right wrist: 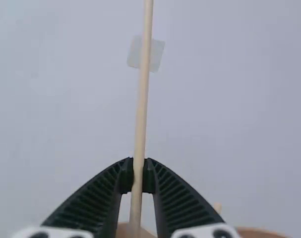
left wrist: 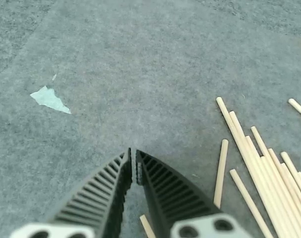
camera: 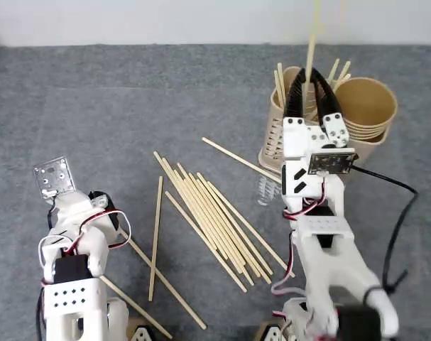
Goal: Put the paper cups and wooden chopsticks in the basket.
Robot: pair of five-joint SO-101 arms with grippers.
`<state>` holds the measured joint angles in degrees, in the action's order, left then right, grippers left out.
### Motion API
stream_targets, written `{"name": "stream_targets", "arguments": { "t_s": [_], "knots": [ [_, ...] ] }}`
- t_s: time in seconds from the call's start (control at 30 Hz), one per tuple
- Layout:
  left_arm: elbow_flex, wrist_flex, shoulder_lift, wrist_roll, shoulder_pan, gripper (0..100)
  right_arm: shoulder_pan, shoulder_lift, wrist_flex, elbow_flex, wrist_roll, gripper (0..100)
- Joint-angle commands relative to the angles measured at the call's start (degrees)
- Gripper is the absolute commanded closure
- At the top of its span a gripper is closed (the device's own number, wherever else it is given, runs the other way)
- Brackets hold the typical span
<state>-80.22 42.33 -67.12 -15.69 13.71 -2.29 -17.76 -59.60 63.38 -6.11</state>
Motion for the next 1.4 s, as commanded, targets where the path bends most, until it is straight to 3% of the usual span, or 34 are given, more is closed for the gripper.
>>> {"name": "stream_targets", "arguments": {
  "t_s": [0.0,0.1,0.3,0.83,1.07,1.23,1.37],
  "knots": [
    [0.4,-1.2,-1.1,0.8,-0.1,98,2.5,4.3,-4.7,-2.5,0.0,98.9],
    [0.4,-1.2,-1.1,0.8,-0.1,98,3.0,6.0,-4.6,-2.8,0.0,97.3],
    [0.4,-1.2,-1.1,0.8,-0.1,98,2.4,6.0,-4.5,-2.5,0.3,76.7],
    [0.4,-1.2,-1.1,0.8,-0.1,98,1.4,5.8,-5.1,-2.5,0.1,79.4],
    [0.4,-1.2,-1.1,0.8,-0.1,98,-1.1,-3.0,-3.8,0.3,0.3,79.4],
    [0.4,-1.2,-1.1,0.8,-0.1,98,-3.6,-15.3,7.4,2.5,0.6,79.4],
    [0.4,-1.2,-1.1,0.8,-0.1,98,-4.0,-26.9,21.3,2.5,7.3,79.4]
  ]
}}
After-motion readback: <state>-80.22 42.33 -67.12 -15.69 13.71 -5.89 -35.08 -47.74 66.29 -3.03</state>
